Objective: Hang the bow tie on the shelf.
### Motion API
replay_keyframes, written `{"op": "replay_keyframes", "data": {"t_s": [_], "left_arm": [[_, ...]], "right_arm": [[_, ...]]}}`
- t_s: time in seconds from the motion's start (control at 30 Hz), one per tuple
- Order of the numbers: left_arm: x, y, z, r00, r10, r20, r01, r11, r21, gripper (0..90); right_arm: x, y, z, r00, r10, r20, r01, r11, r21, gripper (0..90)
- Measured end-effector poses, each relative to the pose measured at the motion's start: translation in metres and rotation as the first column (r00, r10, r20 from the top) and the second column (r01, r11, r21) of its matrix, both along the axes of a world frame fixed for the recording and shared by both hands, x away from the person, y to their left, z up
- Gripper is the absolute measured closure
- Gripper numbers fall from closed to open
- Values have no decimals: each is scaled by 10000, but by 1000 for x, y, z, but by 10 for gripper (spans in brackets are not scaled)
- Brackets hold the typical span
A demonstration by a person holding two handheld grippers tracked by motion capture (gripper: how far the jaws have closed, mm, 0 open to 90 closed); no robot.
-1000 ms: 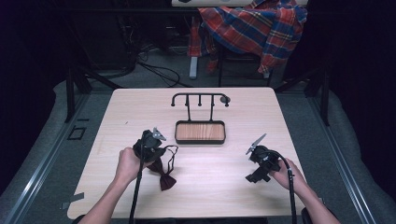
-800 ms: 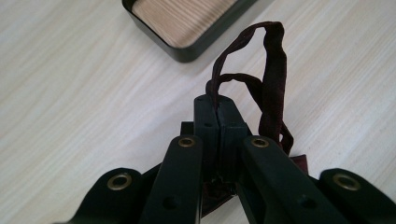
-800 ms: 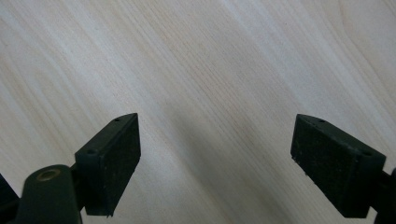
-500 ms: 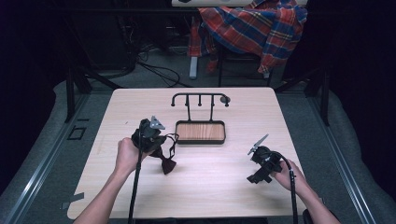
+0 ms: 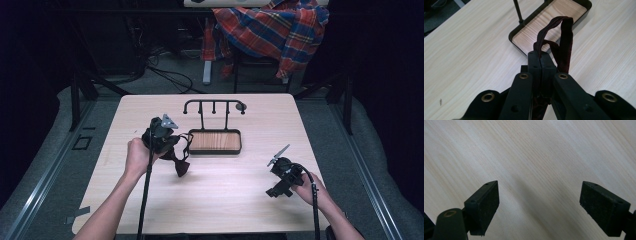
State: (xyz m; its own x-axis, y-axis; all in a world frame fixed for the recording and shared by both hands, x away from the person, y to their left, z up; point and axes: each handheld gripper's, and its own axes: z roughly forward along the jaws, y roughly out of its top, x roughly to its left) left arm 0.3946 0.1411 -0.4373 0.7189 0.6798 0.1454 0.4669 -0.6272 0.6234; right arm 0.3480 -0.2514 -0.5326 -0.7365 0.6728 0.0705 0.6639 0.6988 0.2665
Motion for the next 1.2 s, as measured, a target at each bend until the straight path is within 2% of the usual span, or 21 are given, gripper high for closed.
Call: {"op": "replay_keyframes", "data": {"t_s": [0.33, 0.57, 0.67, 1.0, 1.2], "left_arm": [[9, -7, 21, 9991, 83, 419, -87, 9999, 87, 890], [17, -12, 30, 9985, 86, 535, -92, 9999, 112, 891], [20, -13, 33, 9983, 93, 581, -103, 9998, 163, 890], [31, -13, 44, 9982, 159, 571, -149, 9997, -176, 890], [40, -14, 49, 9976, 206, 668, -203, 9998, -55, 890]], "right_arm": [[-1, -2, 2, 10000, 9, 8, -9, 10000, -75, 159], [-2, -2, 3, 10000, 78, 28, -77, 9998, -187, 159], [-2, -2, 2, 10000, 49, -9, -49, 10000, -3, 159], [-1, -4, 1, 10000, -13, -81, 13, 10000, -76, 159], [-1, -3, 0, 10000, -45, -68, 45, 10000, -27, 159]]}}
